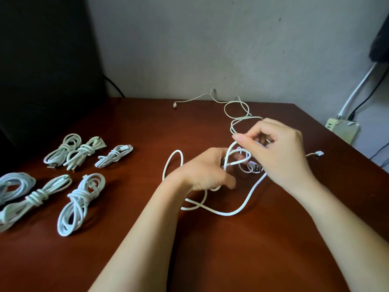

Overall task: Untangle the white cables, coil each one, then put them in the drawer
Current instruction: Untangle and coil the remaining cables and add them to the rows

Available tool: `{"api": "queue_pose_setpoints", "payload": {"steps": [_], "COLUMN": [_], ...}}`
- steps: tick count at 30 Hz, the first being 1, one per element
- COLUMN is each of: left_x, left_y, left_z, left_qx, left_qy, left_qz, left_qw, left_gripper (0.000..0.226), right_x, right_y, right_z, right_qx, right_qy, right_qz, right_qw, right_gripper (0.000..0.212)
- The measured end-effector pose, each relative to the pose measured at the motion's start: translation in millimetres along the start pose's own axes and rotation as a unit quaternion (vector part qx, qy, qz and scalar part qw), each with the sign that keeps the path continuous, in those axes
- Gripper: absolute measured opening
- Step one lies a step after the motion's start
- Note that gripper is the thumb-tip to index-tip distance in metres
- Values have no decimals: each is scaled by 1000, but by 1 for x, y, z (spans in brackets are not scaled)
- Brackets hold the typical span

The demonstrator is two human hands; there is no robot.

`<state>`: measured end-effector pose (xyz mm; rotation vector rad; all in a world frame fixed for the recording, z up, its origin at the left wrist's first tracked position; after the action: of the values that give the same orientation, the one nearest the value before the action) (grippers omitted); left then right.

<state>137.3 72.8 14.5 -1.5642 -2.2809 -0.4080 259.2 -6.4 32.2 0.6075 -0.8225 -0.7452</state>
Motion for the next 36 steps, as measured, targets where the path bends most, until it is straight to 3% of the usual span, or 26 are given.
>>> {"api": "queue_pose_setpoints", "payload": {"steps": [4,7,11,17,21,27,31,36], "left_x": [3,0,-5,-7,-7,-3,-3,-7], "left_y": [3,1,1,2,3,1,-2,-3], "left_z": [5,2,0,-1,0,-2,-2,-6], "left_qx": [-9,-48,-57,-46,-45,-40,-13,-49], "left_qy": [-89,-175,-197,-259,-293,-223,-223,-262], "left_qz": [-55,-23,-12,-17,-14,14,32,58], "left_qw": [994,983,979,965,955,974,974,962], "left_gripper": [52,39,18,27,32,32,32,38], "right_x": [1,1,1,1,2,6,6,8], "right_y": [1,1,2,2,4,5,2,4], "right_z": [-2,-7,-12,-14,-18,-14,-9,-5], "right_qx": [-31,-82,-134,-174,-220,-169,-104,-42], "right_qy": [-8,-22,-51,-52,23,46,20,-7], "right_qz": [-7,-5,-5,10,13,12,7,-36], "right_qw": [999,996,990,983,975,985,994,998], "right_gripper": [26,30,34,29,31,28,30,26]}}
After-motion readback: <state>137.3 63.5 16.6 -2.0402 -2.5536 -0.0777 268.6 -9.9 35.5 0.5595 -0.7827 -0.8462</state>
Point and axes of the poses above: each hand's wrist, its own y-axis towards the middle knuckle, its own x-axis out of the back of the hand, z = x × y, the point moved 2 cm from there along y, towards the middle knuckle, and after that the axes turned 6 degrees about -x, right-handed, at the moved point
